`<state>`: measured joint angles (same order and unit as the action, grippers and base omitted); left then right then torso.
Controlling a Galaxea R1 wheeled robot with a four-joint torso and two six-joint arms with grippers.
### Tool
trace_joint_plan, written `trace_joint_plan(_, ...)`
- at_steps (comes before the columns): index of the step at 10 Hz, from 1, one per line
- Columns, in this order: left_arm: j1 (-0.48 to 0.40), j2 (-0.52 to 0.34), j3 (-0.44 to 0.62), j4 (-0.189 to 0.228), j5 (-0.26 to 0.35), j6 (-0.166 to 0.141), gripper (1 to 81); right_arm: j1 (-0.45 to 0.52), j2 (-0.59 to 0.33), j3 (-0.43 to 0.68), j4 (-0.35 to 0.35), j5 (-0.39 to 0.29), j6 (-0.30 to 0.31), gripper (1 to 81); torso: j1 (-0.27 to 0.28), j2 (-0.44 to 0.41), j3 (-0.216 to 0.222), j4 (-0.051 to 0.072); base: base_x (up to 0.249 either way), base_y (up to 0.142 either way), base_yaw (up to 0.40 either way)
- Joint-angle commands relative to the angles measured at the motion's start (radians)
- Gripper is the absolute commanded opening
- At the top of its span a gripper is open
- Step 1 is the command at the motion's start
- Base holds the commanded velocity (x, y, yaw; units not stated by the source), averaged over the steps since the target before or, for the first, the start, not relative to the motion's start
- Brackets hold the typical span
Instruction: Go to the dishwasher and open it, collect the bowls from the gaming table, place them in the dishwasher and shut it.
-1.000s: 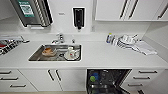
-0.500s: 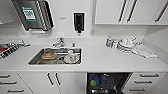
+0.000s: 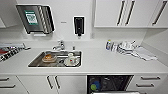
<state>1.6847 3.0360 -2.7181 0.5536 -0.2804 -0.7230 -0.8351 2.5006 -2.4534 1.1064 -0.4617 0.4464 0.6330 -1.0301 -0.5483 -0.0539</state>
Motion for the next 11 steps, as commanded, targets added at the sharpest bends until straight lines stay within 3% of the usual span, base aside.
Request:
trace_joint_plan(1,0.005,-0.003,0.004,0.003,0.052,0.007,81.1,0.207,-0.118,0.123,0.055,-0.141,-0.007,81.1,-0.001,0.001,0.000,0.000,0.000,0.000,0.000)
trace_joint_plan(2,-0.001,-0.008,0.003,0.003,0.052,0.007,81.1,0.196,-0.126,0.169,0.032,-0.143,-0.073,81.1,0.006,-0.009,0.000,0.000,0.000,0.000,0.000)
trace_joint_plan(4,-0.012,-0.018,0.003,0.008,0.053,0.010,81.1,0.042,-0.049,0.136,-0.137,-0.138,-0.350,81.1,0.007,-0.009,0.000,0.000,0.000,0.000,0.000)
trace_joint_plan(5,-0.013,-0.020,0.003,0.015,0.053,0.011,81.1,-0.018,0.000,0.072,-0.196,-0.138,-0.430,81.1,0.007,-0.010,0.000,0.000,0.000,0.000,0.000)
trace_joint_plan(6,-0.021,-0.017,0.003,0.025,0.053,0.011,81.1,-0.059,0.045,-0.010,-0.221,-0.141,-0.503,81.1,0.007,-0.010,0.000,0.000,0.000,0.000,0.000)
trace_joint_plan(8,-0.027,-0.024,-0.002,0.026,0.057,0.011,81.1,-0.133,0.104,-0.071,-0.223,-0.132,-0.696,81.1,0.007,-0.010,0.000,0.000,0.000,0.000,0.000)
trace_joint_plan(9,-0.032,-0.031,-0.018,0.028,0.052,0.029,81.1,-0.169,0.121,-0.076,-0.223,-0.123,-0.823,81.1,0.007,-0.010,0.001,0.000,0.000,0.000,0.000)
trace_joint_plan(10,-0.035,-0.037,-0.028,0.023,0.043,0.106,81.1,-0.199,0.132,-0.079,-0.215,-0.114,-0.938,81.1,0.007,-0.010,0.001,0.000,0.000,0.000,0.000)
trace_joint_plan(11,-0.044,-0.043,-0.028,0.017,0.043,0.158,81.1,-0.233,0.138,-0.073,-0.214,-0.095,-1.050,81.1,0.007,-0.010,0.001,0.000,0.000,0.000,0.000)
